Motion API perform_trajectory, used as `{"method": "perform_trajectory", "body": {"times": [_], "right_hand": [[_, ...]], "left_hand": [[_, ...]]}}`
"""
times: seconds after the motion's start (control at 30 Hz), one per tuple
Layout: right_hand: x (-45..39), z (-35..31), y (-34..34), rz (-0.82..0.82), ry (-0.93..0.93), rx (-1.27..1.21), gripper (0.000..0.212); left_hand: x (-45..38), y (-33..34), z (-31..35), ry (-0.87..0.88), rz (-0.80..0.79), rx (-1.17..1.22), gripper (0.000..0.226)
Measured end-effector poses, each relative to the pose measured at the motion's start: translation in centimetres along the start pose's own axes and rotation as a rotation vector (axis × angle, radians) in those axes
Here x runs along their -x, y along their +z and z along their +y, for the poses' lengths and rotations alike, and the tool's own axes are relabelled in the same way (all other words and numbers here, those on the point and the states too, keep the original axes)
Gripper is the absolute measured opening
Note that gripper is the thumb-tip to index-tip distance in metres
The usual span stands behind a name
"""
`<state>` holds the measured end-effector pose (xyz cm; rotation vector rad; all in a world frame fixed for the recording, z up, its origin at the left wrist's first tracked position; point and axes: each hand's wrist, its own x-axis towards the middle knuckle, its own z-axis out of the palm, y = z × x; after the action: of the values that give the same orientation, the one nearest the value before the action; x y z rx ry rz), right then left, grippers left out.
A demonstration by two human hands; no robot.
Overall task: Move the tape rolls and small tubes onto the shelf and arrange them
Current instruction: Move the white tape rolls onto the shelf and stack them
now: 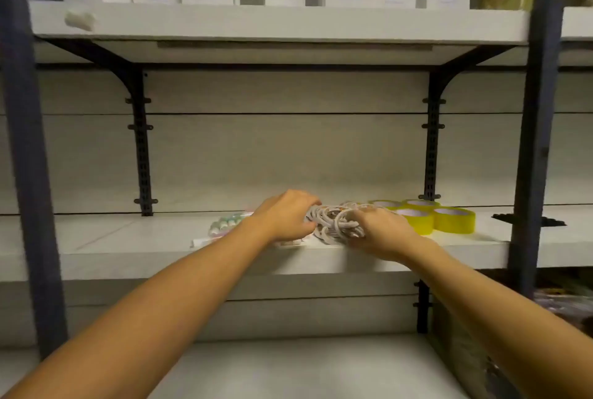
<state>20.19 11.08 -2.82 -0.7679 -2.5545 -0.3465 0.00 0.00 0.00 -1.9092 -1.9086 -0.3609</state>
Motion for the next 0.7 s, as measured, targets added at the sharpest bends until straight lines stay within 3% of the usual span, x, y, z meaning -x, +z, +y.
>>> {"method": "perform_trajectory", "body": {"times": [0.13,0.37,0.7], "right_hand": [[-0.5,-0.4,1.9,0.026,-0.070,0.110,0.015],[-1.6,0.2,1.8,-0.036,-0.122,0.166,0.021],[-1.9,3.8,-1.4,0.040,-0.105,0.157,0.020]], "left_hand": [[-1.3,1.3,0.4,0.038,-0.006,0.010,0.049],[-3.4,2.0,0.1,-0.006,-0.031,-0.005,0.042],[-6.4,3.6,2.2,0.019,-0.071,0.001,0.035]]}}
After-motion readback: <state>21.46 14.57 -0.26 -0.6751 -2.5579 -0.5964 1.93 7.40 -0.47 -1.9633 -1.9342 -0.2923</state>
